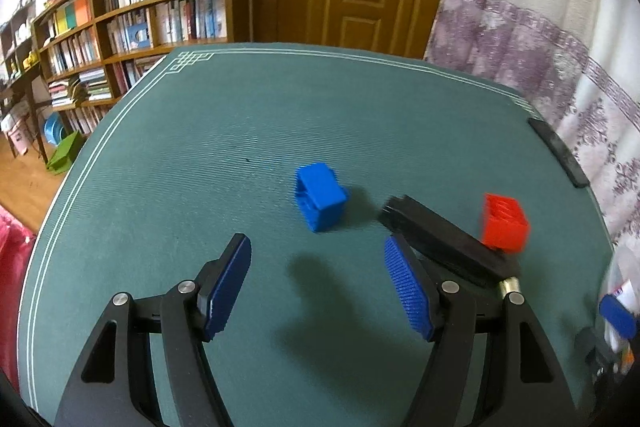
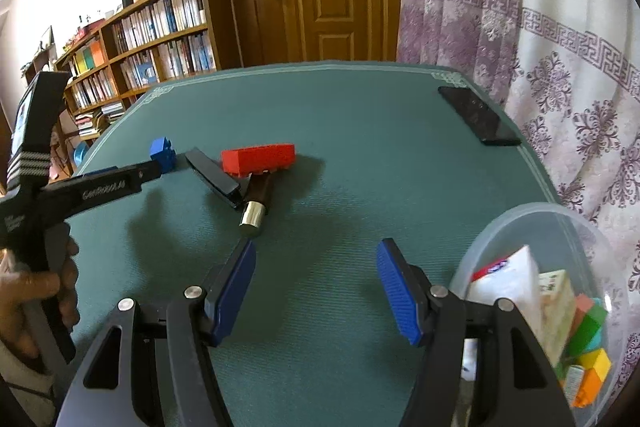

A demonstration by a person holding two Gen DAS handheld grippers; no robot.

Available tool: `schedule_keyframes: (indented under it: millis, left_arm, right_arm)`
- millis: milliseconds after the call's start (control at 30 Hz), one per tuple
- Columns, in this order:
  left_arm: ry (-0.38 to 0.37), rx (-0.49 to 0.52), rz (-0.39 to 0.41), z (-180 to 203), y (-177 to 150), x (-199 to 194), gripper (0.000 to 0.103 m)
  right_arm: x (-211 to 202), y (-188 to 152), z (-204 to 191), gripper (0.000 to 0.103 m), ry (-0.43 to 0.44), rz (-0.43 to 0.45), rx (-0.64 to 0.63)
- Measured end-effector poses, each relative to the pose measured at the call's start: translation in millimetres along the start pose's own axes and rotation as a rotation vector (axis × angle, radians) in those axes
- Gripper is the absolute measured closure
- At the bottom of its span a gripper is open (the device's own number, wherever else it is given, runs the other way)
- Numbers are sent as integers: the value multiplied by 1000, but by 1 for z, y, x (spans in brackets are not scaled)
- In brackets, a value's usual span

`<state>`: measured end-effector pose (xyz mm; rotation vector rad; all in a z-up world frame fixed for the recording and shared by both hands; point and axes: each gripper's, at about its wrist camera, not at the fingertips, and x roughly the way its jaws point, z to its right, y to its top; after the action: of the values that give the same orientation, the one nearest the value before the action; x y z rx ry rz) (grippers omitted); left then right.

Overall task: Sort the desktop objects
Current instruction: 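Move both open tools back toward the blue block and lipstick, then grasp the blue block with the left tool while the right tool grasps the lipstick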

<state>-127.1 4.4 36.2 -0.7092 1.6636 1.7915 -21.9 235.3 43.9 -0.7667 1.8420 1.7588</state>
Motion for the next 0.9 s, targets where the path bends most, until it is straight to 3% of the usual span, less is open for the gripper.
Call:
schedule_keyframes:
  millis: [633,700,833,900]
  left_arm:
    - [-2,-7,-22,-6,21,45,31]
    - [8,4,-10,-6,20,44,37]
    - [-3,8,1,-8,19,42,65]
    - [-6,5,3,-10,19,41,70]
  right_arm:
    - [42,8,-15,36,56,-75,0]
    - [44,9,-17,36,63,-76,-3]
    - [49,9,-23,36,77,-83,-13]
    - [52,9,-26,36,78,-87,-21]
